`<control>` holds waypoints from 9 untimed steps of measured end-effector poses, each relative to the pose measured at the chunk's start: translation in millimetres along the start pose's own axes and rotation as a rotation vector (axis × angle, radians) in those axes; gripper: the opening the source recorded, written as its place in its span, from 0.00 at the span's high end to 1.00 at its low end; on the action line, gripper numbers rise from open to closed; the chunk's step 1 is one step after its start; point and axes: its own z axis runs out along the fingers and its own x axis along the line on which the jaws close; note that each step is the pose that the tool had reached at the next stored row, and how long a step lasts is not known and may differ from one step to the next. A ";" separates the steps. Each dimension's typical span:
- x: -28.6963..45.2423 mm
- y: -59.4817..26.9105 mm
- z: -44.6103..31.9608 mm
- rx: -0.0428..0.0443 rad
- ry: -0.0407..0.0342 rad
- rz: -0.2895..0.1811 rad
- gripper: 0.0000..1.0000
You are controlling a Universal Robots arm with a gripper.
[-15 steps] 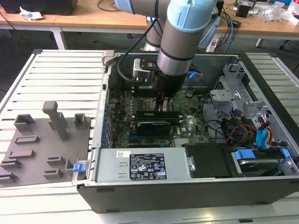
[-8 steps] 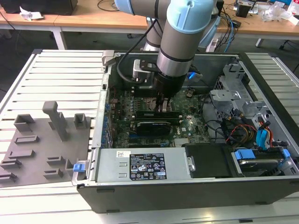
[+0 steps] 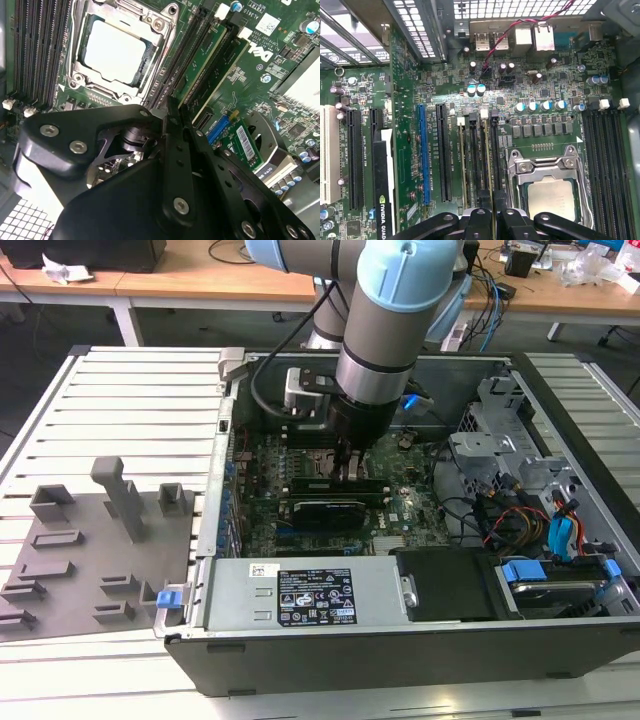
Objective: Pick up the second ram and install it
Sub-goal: 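Insert the second ram into the second slot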
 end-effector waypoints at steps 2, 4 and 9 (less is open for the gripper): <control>0.0 -0.3 0.5 0.0000 -0.0002 -0.001 0.86; 0.0 -0.9 1.3 -0.0001 0.0001 -0.001 0.86; 0.2 -1.4 5.7 -0.0001 0.0002 -0.001 0.86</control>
